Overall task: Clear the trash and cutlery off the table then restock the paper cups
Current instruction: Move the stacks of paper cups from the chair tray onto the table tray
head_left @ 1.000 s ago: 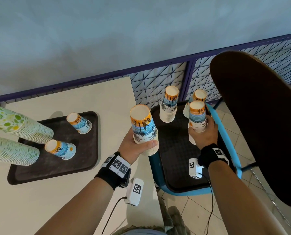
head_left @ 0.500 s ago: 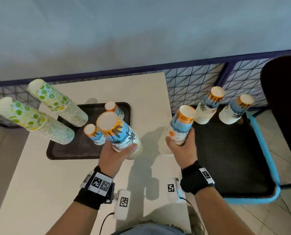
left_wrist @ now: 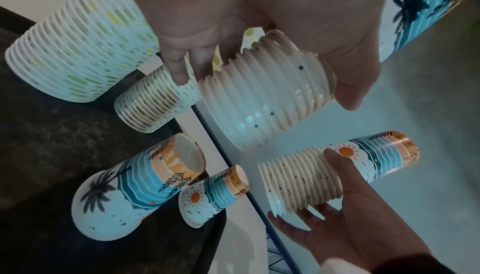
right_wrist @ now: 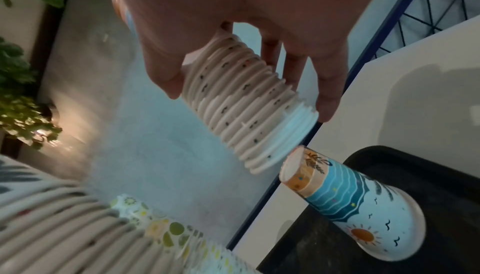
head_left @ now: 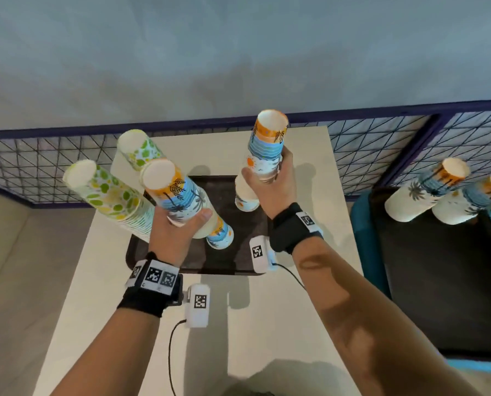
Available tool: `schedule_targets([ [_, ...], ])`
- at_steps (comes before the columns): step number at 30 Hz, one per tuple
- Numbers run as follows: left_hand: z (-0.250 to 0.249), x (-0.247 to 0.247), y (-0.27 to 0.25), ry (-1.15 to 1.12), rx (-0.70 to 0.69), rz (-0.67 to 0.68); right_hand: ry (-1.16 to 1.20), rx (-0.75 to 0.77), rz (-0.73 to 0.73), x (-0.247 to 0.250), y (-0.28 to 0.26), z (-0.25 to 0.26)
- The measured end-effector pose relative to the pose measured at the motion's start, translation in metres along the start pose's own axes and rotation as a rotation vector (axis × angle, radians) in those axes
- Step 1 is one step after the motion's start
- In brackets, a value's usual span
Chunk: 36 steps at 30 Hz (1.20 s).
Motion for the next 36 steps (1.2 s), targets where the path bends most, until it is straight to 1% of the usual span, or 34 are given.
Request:
schedule_targets([
  [4,0.028,0.003,0.021,0.0,0.03,0.034,-0.075,-0.002,-0.04,-0.024,0.014,-0.008],
  [7,0.043,-0.004,0.03,0.034,0.047,0.071,-0.128,-0.011,-0.034,-0.037,0.018,-0.014],
  [9,0.059,-0.007,0.033,0.049,0.088,0.092,-0.173,-0.03,-0.019,-0.044,0.018,-0.021],
  [13,0.095,-0.005,0.035,0.052,0.204,0.138,-0.218,-0.094,0.041,-0.059,0.011,-0.038],
  [18,0.139,0.006,0.032,0.167,0.341,0.146,-0.266,-0.185,0.171,-0.066,-0.006,-0.058],
  [21,0.14,0.008,0.026,0.306,0.385,0.14,-0.301,-0.212,0.218,-0.07,-0.009,-0.063],
  [24,0.137,0.006,0.02,0.367,0.424,0.119,-0.35,-0.211,0.255,-0.068,-0.007,-0.058],
  [28,0.131,0.001,0.015,0.384,0.45,0.121,-0.348,-0.183,0.268,-0.051,-0.012,-0.053],
  [31,0.13,0.003,0.003,0.389,0.503,0.096,-0.288,-0.202,0.243,-0.024,-0.022,-0.059],
  [32,0.129,0.005,-0.005,0.412,0.546,0.084,-0.279,-0.223,0.226,-0.01,-0.027,-0.062],
  [34,0.132,0.008,-0.027,0.499,0.681,0.074,-0.244,-0.254,0.159,0.021,-0.037,-0.072],
  [35,0.135,0.008,-0.039,0.537,0.718,0.092,-0.208,-0.248,0.119,0.039,-0.043,-0.075],
  [36,0.135,0.005,-0.052,0.555,0.728,0.139,-0.177,-0.237,0.071,0.059,-0.048,-0.08],
])
Point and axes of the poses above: each hand's wrist, its own y-axis towards the middle knuckle, its own x-axis out of the back of the hand, z = x × y, the point moved 6 cm from there along y, towards the middle knuckle, and after that the axes turned 3 degrees about -z, right-handed, at the moved point
